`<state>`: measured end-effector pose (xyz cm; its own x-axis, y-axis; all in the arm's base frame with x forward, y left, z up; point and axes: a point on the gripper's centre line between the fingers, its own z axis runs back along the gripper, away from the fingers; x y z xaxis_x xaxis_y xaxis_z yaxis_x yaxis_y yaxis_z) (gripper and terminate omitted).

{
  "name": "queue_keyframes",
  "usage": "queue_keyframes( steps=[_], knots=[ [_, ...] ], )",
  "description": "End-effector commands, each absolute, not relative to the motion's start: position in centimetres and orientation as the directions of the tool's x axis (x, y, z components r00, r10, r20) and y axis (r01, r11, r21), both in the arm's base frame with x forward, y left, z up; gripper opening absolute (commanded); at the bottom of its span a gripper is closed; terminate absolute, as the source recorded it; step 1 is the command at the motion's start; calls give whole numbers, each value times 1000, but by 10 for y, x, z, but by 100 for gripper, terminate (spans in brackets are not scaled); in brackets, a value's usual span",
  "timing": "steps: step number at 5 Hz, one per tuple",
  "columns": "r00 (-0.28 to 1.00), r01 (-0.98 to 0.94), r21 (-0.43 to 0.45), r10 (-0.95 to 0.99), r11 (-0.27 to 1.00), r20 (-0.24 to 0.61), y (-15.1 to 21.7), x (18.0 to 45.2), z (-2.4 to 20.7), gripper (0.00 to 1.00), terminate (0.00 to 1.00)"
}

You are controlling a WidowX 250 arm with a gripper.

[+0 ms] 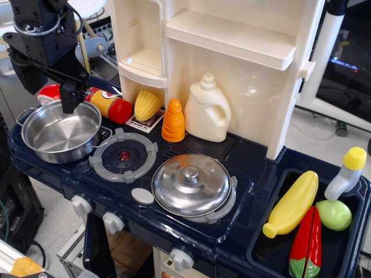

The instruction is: Put lid on pot or pan

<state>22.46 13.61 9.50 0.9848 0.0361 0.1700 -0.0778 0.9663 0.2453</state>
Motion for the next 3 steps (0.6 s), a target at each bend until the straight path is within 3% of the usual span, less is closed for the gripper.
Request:
queue_keyframes(
  steps=[1,3],
  knots=[
    [985,-78,245,36,966,170,136,225,95,100,0],
    [976,-38,223,-12,974,218,53,229,104,100,0]
  ],
)
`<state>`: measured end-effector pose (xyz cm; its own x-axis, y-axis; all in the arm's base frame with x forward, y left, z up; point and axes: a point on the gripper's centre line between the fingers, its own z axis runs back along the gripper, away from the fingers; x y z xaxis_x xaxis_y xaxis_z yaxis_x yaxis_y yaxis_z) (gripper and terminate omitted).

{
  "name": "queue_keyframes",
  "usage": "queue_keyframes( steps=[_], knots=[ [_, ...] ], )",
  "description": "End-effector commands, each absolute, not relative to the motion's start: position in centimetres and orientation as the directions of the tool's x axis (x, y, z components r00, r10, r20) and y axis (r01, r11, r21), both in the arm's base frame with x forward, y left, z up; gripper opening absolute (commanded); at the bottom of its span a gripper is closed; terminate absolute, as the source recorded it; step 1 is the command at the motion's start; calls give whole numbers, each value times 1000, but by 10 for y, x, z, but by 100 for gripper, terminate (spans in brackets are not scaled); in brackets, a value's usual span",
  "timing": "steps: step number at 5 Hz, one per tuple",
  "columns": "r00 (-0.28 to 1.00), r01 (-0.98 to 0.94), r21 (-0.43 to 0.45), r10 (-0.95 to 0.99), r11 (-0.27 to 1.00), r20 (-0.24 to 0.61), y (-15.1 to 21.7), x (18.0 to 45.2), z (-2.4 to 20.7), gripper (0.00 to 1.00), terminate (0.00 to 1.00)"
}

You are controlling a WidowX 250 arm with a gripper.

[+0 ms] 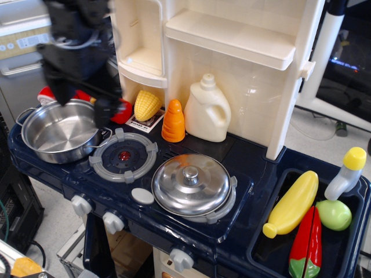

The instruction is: Put lid on pot or pan

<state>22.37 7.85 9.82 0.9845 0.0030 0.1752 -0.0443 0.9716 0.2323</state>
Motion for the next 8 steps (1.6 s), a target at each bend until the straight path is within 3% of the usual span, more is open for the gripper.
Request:
queue_keyframes(
  steps=[1,2,6,7,8],
  knots=[
    [976,-53,243,-2,969,219,15,228,105,100,0],
    [985,-43,197,8,979,171,-7,234,102,100,0],
    [983,21,83,-36,996,180,-30,251,51,100,0],
    [972,46,99,-67,994,226,-28,253,42,100,0],
    [977,39,88,-56,995,203,-27,255,35,0,0]
  ],
)
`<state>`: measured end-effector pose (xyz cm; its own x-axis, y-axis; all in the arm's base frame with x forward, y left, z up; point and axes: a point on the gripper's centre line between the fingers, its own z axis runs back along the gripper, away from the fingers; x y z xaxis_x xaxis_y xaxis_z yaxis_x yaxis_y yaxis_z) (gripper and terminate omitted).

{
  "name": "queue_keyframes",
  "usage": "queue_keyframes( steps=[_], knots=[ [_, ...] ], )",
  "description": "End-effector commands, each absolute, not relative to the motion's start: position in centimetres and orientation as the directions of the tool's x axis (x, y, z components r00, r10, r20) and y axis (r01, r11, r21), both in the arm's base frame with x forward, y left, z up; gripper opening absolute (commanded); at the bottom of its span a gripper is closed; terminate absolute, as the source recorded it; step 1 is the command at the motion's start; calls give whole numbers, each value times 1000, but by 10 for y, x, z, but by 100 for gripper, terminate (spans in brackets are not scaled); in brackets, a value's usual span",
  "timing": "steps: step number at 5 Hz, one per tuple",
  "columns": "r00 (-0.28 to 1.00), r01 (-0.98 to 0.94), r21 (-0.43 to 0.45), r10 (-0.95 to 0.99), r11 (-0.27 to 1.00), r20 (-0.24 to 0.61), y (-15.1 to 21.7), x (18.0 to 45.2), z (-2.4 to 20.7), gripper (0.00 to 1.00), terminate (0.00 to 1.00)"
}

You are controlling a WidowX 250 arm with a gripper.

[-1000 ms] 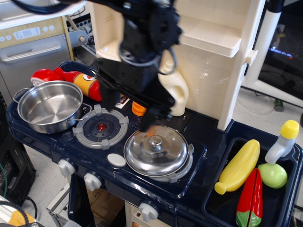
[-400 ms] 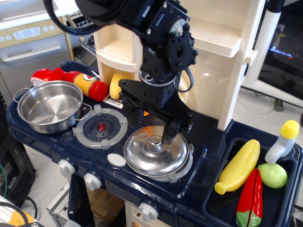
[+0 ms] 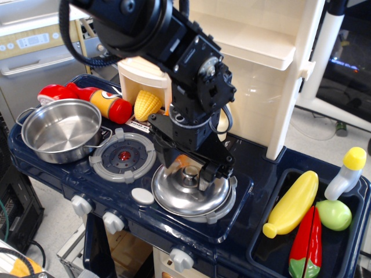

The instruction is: Put lid on pot or pan

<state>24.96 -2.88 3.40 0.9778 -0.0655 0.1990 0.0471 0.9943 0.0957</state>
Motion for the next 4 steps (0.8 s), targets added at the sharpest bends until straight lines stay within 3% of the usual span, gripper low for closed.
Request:
queue_keyframes(
  steps=[1,2,3,4],
  knots=[
    [978,36,97,-55,995,201,-30,254,37,0,0],
    [986,16,124,-37,992,163,-31,250,54,0,0],
    [992,-6,215,-21,977,125,-16,239,92,0,0],
    [993,4,268,-36,964,114,17,232,114,0,0]
  ],
)
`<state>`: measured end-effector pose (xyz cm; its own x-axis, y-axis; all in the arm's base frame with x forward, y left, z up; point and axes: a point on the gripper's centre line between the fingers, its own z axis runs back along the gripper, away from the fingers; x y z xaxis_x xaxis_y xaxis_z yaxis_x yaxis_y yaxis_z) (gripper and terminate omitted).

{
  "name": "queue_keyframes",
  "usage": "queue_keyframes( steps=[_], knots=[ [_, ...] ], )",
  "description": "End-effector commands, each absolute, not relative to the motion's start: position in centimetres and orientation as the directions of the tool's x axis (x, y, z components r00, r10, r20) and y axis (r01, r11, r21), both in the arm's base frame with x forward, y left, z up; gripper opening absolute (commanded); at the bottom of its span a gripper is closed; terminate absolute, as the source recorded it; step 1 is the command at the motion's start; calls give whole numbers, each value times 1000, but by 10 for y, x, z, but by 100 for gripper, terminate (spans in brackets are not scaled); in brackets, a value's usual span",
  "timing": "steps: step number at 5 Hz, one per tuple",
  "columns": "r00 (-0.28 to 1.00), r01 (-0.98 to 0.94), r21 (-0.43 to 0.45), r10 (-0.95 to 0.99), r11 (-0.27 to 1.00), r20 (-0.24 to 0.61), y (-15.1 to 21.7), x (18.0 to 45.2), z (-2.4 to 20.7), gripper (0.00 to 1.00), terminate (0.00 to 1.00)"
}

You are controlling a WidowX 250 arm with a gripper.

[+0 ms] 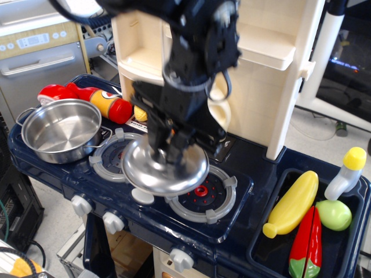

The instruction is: Put lid on pot or pan

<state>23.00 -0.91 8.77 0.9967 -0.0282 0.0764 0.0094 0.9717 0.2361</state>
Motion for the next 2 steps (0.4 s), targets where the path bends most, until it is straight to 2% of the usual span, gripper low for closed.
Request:
queue_keyframes(
  steps=[1,2],
  knots=[
    [985,24,315,-76,949,154,56,231,125,0,0],
    [977,42,302,-103,952,188,102,237,115,0,0]
  ],
)
